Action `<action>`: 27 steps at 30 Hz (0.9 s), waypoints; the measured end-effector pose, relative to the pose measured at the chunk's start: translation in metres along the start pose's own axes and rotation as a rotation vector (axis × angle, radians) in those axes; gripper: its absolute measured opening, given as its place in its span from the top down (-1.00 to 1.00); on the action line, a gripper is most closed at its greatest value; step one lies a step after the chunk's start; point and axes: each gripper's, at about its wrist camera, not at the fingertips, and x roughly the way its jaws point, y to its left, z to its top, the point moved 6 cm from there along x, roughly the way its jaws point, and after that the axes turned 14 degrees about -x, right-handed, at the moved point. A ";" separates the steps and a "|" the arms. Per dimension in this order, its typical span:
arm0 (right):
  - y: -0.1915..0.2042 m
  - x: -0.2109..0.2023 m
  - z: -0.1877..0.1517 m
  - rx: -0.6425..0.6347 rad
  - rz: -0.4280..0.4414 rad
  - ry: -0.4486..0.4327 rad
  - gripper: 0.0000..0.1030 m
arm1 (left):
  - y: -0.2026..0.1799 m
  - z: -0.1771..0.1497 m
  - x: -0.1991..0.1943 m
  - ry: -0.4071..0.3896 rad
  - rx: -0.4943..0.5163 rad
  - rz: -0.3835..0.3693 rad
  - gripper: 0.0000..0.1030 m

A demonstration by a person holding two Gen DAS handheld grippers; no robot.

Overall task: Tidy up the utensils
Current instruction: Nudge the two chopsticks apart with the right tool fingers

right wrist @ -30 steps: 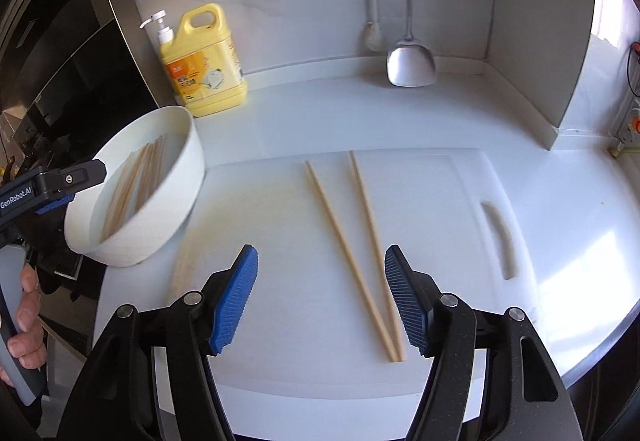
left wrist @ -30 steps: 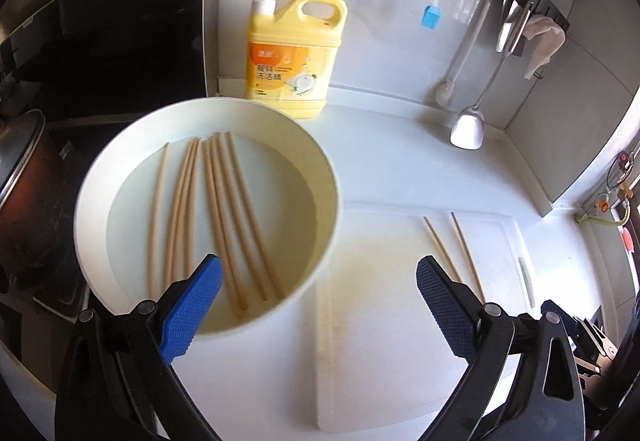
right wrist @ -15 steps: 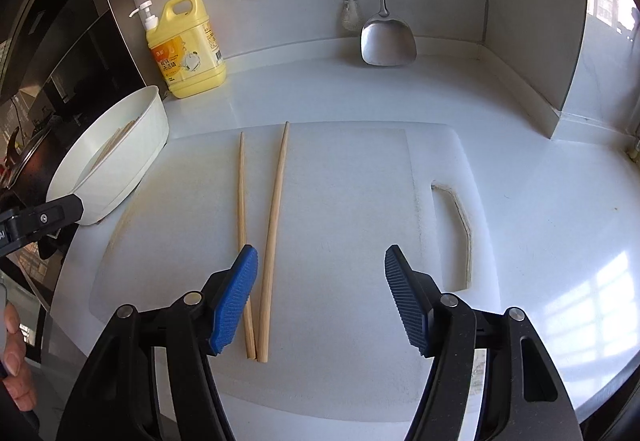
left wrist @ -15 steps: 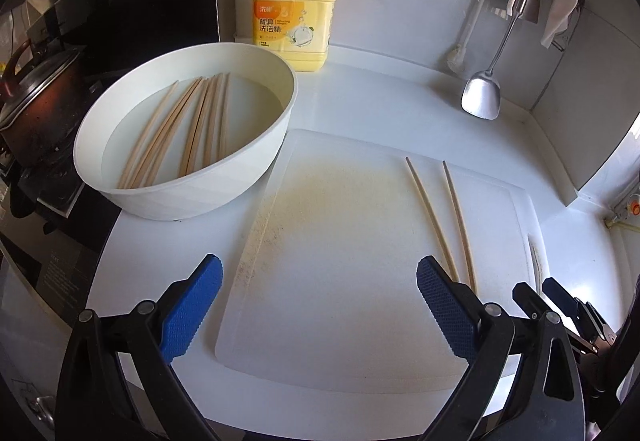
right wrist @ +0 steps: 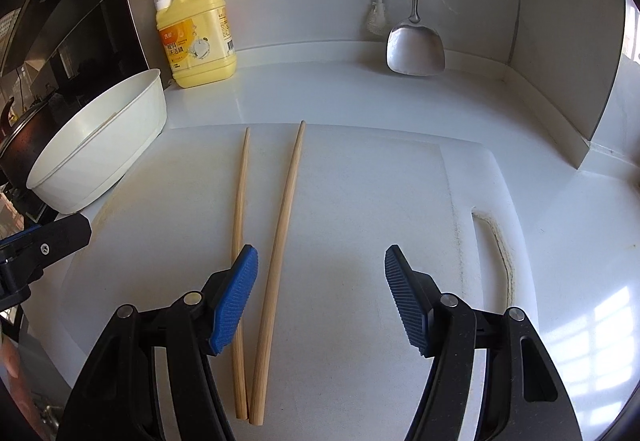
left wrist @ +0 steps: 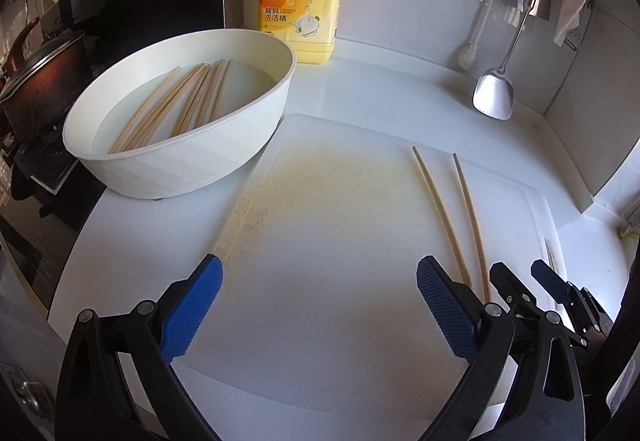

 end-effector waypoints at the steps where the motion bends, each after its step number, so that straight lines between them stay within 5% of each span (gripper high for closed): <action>1: 0.000 0.001 0.000 -0.006 -0.006 -0.001 -0.23 | 0.000 0.000 0.000 -0.001 -0.005 0.001 -0.86; 15: 0.011 0.010 -0.004 -0.119 -0.070 0.010 -0.21 | -0.006 -0.006 0.006 -0.003 -0.036 0.008 -0.86; 20: 0.008 0.010 -0.004 -0.128 -0.073 -0.006 0.10 | -0.011 -0.009 0.011 0.005 -0.032 0.012 -0.87; 27: 0.001 0.010 -0.006 -0.133 -0.053 -0.017 0.27 | -0.021 -0.014 0.022 0.028 -0.018 0.007 -0.87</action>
